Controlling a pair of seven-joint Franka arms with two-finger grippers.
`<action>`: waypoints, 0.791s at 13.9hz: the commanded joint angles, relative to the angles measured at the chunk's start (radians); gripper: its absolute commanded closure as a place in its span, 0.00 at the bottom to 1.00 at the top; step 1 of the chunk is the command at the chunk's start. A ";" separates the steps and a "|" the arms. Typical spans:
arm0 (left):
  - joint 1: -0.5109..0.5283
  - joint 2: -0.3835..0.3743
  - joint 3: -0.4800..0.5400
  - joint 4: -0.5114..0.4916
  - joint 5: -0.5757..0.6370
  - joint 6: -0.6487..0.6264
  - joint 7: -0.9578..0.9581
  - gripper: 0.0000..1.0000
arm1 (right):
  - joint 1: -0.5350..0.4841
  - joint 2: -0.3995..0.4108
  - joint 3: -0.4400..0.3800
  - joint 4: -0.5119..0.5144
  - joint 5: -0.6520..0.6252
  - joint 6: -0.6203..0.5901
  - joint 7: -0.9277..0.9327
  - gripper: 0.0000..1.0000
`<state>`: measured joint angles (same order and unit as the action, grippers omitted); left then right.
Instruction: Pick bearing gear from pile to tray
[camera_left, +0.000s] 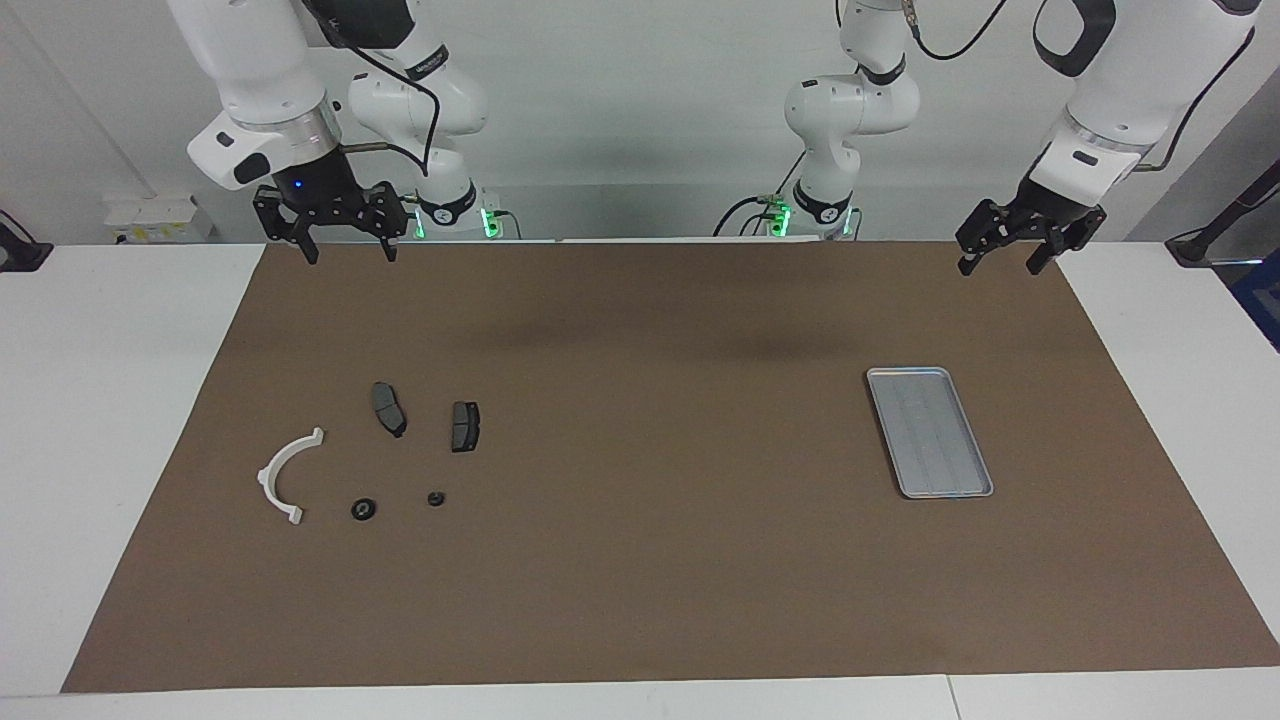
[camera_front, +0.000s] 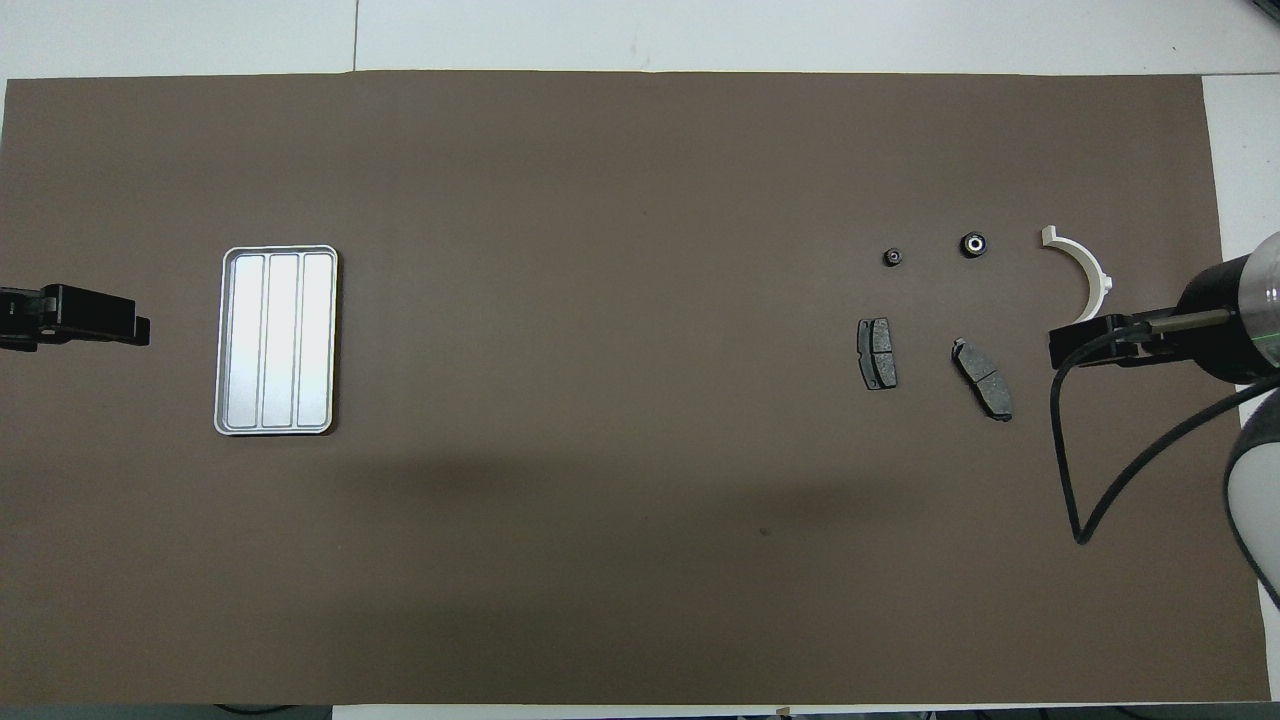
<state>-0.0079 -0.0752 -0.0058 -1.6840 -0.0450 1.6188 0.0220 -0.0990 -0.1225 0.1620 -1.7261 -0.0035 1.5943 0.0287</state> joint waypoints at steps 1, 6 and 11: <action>-0.006 -0.025 0.007 -0.026 -0.012 0.009 -0.002 0.00 | -0.018 -0.011 0.005 -0.006 0.023 0.018 -0.019 0.00; -0.006 -0.025 0.007 -0.026 -0.012 0.009 -0.002 0.00 | -0.019 -0.011 0.005 -0.006 0.022 0.018 -0.026 0.00; -0.006 -0.025 0.007 -0.026 -0.012 0.007 -0.002 0.00 | -0.021 -0.011 0.004 -0.006 0.023 0.018 -0.030 0.00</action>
<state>-0.0079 -0.0752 -0.0058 -1.6840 -0.0450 1.6188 0.0220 -0.0991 -0.1227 0.1615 -1.7258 -0.0035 1.5943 0.0287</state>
